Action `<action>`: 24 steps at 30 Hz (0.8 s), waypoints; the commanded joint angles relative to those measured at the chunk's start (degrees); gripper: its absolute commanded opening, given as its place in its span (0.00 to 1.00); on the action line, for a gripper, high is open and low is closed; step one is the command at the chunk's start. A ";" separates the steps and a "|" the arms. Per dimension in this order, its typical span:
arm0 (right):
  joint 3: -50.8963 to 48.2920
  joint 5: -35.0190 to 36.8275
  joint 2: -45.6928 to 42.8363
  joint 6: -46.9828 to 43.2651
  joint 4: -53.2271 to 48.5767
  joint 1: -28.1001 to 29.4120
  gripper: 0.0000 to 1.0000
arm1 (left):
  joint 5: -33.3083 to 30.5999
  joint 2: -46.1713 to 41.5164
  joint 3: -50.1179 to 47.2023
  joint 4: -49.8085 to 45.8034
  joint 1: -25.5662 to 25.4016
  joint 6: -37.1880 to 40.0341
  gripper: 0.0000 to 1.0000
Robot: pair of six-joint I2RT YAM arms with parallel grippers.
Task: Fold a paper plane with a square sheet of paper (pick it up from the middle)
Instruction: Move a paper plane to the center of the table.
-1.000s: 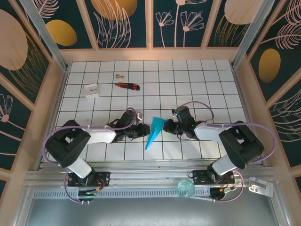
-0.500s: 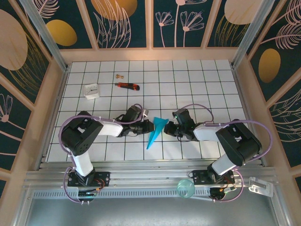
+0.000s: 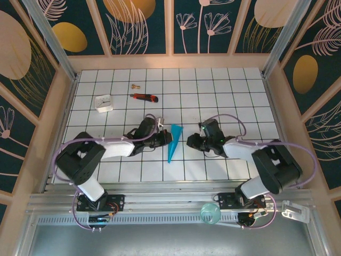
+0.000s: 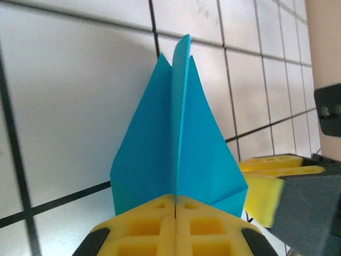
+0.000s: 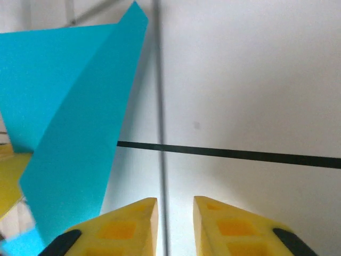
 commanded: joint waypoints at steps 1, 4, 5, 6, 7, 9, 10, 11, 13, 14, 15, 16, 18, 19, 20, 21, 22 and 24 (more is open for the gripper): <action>-1.01 -3.82 -4.52 4.17 4.26 1.42 0.33 | -9.48 -4.12 -0.64 -6.99 -0.86 1.56 0.00; 0.33 -3.30 -3.75 7.98 8.41 4.82 0.44 | -11.44 -5.10 -0.54 -8.69 -1.51 1.35 0.00; 0.84 -2.64 -3.03 8.78 9.02 5.66 0.46 | -11.87 -5.20 -0.39 -9.16 -1.74 1.30 0.00; 1.47 -2.23 -2.10 9.45 9.91 6.47 0.48 | -12.26 -5.23 -0.11 -9.62 -2.05 1.30 0.00; 2.15 -1.88 -1.06 9.89 10.65 7.18 0.49 | -12.56 -5.23 -0.05 -9.90 -2.26 1.28 0.00; 3.62 -1.26 1.00 10.32 11.41 8.28 0.50 | -12.88 -5.16 0.05 -10.06 -2.72 1.19 0.00; 4.47 -0.81 2.11 10.29 11.18 8.78 0.50 | -12.82 -4.99 0.13 -10.17 -2.90 1.17 0.00; 5.29 -0.23 3.15 10.14 10.73 9.25 0.50 | -12.87 -4.87 0.28 -10.29 -3.08 1.19 0.00; 6.72 1.05 5.36 9.96 9.62 9.62 0.50 | -12.88 -4.75 0.16 -10.22 -3.43 1.20 0.00; 7.24 1.58 6.26 9.88 9.22 9.72 0.50 | -12.88 -4.75 0.20 -10.26 -3.56 1.17 0.00; 7.80 2.05 7.22 9.78 8.86 9.76 0.49 | -12.89 -4.79 0.16 -10.21 -3.61 1.18 0.00; 8.30 2.63 8.10 9.80 8.48 9.74 0.48 | -12.89 -4.74 0.15 -10.22 -3.69 1.18 0.00; 9.18 3.72 9.72 9.47 8.28 9.76 0.46 | -12.78 -4.76 0.15 -10.21 -3.69 1.33 0.00; 9.72 4.43 10.57 9.34 7.91 9.68 0.43 | -12.81 -4.73 0.16 -10.21 -3.70 1.30 0.00; 10.31 5.24 11.26 9.17 7.17 9.67 0.40 | -12.76 -4.70 0.19 -10.21 -3.73 1.32 0.00; 10.96 6.12 11.94 8.78 6.43 9.59 0.36 | -12.90 -4.61 0.30 -10.38 -3.73 1.44 0.00; 11.35 6.89 12.39 8.32 6.03 9.58 0.33 | -12.86 -4.62 0.32 -10.50 -3.76 1.55 0.00; 11.56 7.64 13.12 7.80 5.90 9.50 0.26 | -12.64 -4.57 0.29 -10.32 -3.75 1.44 0.00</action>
